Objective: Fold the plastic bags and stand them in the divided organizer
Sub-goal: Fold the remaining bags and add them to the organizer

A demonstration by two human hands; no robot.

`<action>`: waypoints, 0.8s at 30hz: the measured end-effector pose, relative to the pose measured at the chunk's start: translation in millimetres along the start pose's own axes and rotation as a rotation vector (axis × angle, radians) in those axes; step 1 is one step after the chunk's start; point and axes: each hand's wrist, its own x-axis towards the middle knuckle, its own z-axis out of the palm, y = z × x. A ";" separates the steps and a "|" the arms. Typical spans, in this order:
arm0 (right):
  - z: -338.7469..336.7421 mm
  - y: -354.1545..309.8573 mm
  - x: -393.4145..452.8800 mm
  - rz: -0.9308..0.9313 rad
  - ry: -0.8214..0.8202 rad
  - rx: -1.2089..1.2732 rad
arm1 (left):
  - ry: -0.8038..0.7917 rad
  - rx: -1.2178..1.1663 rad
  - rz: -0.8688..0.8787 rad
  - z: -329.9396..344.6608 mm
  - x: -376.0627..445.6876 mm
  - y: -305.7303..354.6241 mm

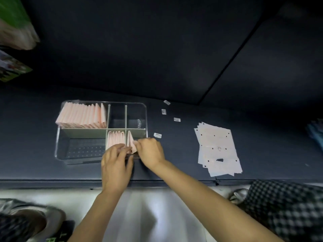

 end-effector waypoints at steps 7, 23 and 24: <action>-25.8 158.1 -42.2 0.104 0.261 0.018 | -0.116 -0.068 0.293 24.9 -3.3 47.7; -3.5 290.7 -93.2 0.438 0.360 0.312 | -0.639 0.098 0.237 76.3 -39.8 44.7; -4.0 290.4 -92.4 0.432 0.370 0.307 | -0.649 0.101 0.236 76.4 -40.1 44.5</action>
